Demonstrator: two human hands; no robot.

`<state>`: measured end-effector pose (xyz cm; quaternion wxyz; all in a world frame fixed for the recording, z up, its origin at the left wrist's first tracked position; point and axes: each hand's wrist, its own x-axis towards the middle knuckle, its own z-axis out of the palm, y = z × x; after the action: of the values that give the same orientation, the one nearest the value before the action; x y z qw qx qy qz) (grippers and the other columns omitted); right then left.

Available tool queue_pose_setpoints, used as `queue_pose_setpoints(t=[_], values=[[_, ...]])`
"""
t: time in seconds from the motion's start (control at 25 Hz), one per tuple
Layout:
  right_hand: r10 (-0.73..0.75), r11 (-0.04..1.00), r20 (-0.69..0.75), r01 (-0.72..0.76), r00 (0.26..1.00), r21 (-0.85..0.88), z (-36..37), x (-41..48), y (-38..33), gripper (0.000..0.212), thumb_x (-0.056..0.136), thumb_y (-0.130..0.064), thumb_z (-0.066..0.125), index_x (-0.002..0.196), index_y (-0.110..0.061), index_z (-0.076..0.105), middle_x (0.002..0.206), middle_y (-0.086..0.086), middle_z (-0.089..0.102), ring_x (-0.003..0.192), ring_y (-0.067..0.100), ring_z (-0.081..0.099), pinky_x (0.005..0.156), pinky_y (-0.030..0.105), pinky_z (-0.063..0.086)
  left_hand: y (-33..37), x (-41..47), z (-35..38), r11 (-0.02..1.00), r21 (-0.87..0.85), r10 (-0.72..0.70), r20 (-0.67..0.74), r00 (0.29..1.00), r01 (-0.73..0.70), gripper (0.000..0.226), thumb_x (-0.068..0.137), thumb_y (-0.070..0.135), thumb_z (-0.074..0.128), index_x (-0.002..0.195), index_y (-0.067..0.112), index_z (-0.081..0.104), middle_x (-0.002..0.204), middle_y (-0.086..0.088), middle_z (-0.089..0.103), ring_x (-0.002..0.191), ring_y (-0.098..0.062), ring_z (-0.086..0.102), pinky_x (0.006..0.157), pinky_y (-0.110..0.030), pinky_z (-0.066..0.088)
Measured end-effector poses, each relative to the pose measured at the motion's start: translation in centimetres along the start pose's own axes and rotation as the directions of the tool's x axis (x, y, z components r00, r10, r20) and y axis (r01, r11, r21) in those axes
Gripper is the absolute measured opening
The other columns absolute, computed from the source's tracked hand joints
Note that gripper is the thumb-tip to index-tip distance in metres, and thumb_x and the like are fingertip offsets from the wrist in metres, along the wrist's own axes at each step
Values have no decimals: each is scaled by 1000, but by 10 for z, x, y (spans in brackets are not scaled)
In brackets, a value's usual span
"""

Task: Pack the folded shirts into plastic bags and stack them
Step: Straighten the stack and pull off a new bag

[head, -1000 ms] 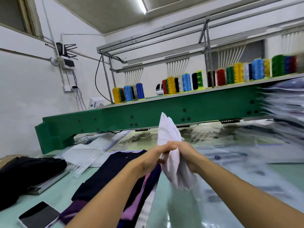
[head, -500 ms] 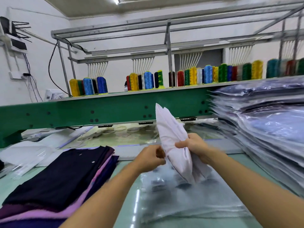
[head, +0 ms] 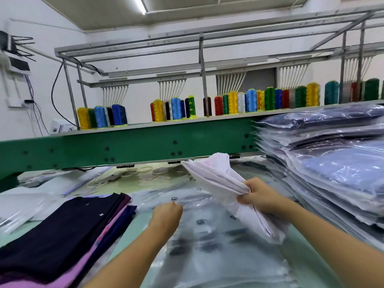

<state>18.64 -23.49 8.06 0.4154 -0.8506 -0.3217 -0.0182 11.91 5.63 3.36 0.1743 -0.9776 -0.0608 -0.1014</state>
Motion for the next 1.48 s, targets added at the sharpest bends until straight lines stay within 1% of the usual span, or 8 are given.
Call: queue_pose_setpoints(t=[0.16,0.24,0.48,0.64,0.88,1.12,1.32,1.48], values=[[-117,990,128,125,985,-61,0,4,-2,27,82,-5,67,64,-25,63,62,-17,49,60,1,45,61,25,37,-5,18,-4,948,-298,-130,-40,991,112,20,101,25,52,86,13,55,89,-7,60,81,-30,61,66,-37,47],[-120,987,185,138,975,-88,0,3,3,34,83,-4,68,62,-31,64,63,-17,51,62,-1,47,62,22,39,-4,22,-4,928,-355,-120,10,993,116,7,91,12,64,89,13,58,96,-7,67,81,-26,63,69,-39,55],[-116,983,228,144,967,-110,-3,-7,33,26,77,-7,65,66,-31,62,68,-18,49,67,-1,48,64,26,39,-15,44,2,632,-773,-242,-126,962,57,23,97,16,57,78,13,70,67,-1,69,63,-18,64,56,-31,48],[-21,946,207,87,978,-313,-4,-2,46,5,72,-25,59,75,-26,62,67,-12,49,69,5,49,67,38,48,-8,47,-12,691,-715,-177,-308,935,-105,27,105,38,50,88,30,70,73,11,68,67,-7,61,61,-29,46],[39,791,117,41,992,-610,-3,12,34,23,72,-31,58,94,-29,59,91,-9,66,90,16,61,67,31,40,1,50,-37,868,-387,174,-351,920,-311,37,107,42,41,86,21,63,80,6,63,71,-15,55,64,-32,43],[13,738,60,31,998,-674,12,30,1,15,70,-19,54,82,-12,53,81,2,62,83,29,60,55,32,33,26,46,-66,876,-334,176,-452,875,-349,33,108,41,36,98,22,61,86,5,51,81,-25,55,68,-38,43],[-53,863,50,71,997,-500,36,48,-25,7,80,-9,59,87,-10,59,95,11,66,84,24,55,64,30,40,63,38,-96,854,-261,219,-603,767,-449,28,107,37,40,120,32,65,104,2,63,88,-30,64,64,-40,47],[145,981,-47,-149,988,-126,46,49,-27,27,86,-5,62,74,-25,49,80,-1,55,68,9,54,57,17,40,51,23,-87,863,-287,125,-675,727,-415,37,95,30,60,132,33,60,119,5,60,107,-21,58,80,-38,53]])
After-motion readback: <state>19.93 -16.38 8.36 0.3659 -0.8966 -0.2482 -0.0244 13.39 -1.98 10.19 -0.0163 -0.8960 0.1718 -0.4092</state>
